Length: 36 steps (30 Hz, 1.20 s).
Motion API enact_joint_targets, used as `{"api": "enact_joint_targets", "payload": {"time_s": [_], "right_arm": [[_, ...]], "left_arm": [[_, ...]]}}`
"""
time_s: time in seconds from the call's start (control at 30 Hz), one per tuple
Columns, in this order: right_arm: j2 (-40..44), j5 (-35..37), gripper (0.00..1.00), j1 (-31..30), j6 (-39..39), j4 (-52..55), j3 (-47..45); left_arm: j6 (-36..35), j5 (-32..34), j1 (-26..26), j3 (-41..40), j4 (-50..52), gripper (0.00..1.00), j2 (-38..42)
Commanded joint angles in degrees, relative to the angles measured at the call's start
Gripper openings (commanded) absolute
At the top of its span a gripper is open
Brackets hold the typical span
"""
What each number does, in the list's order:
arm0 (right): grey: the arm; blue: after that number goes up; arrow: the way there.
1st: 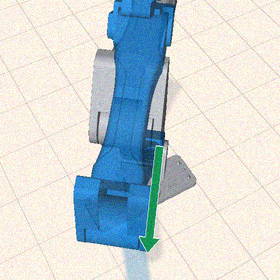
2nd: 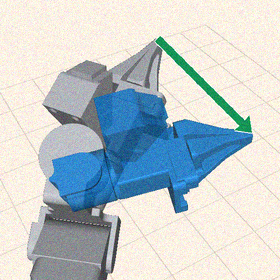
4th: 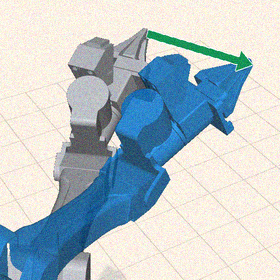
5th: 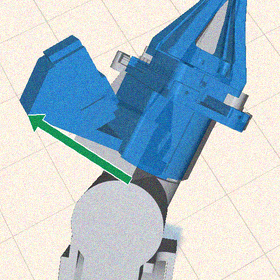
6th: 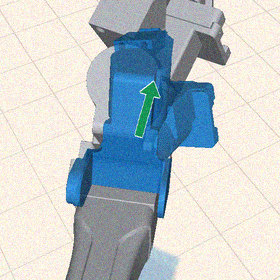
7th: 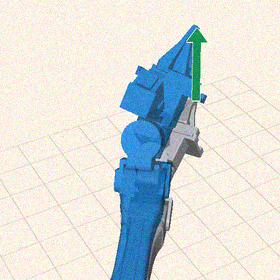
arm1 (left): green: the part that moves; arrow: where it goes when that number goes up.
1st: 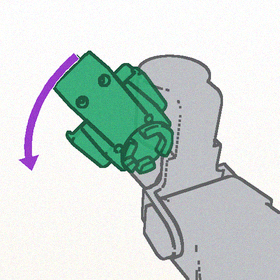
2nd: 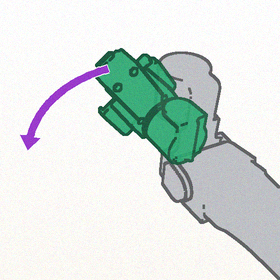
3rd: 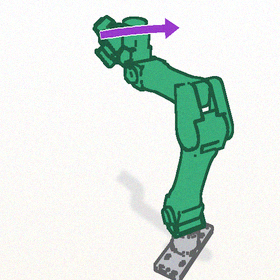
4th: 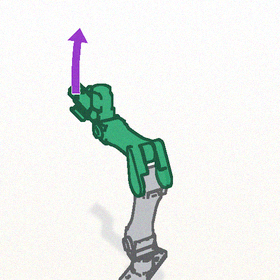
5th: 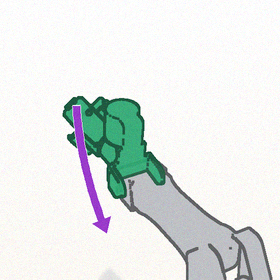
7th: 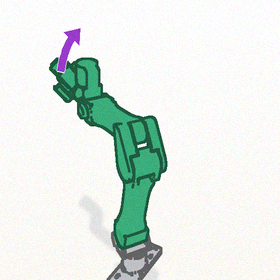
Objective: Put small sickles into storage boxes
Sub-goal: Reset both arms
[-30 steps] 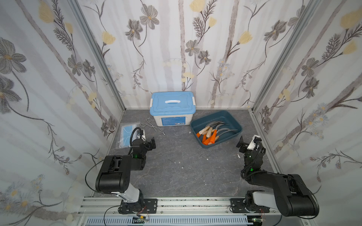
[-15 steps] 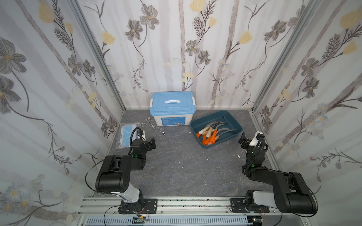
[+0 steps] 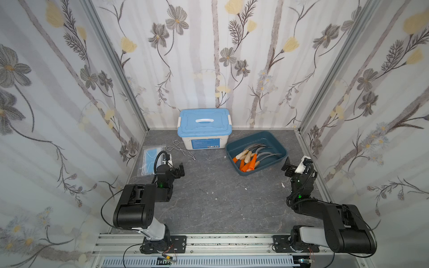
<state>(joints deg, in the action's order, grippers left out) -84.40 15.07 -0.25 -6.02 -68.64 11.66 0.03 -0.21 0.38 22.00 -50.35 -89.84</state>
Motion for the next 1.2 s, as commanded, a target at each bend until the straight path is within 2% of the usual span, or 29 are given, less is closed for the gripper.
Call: {"api": "enact_joint_targets", "payload": {"time_s": [0.0,1.17], "right_arm": [[0.0,-0.1,1.0,0.0,-0.3,-1.1,0.1],[0.0,-0.1,1.0,0.0,-0.2,-1.1,0.1]], "left_arm": [[-0.6,-0.3,0.0,0.2,-2.3,1.0,0.0],[-0.5,-1.1,-0.4,0.5,-1.7,1.0,-0.1]]}}
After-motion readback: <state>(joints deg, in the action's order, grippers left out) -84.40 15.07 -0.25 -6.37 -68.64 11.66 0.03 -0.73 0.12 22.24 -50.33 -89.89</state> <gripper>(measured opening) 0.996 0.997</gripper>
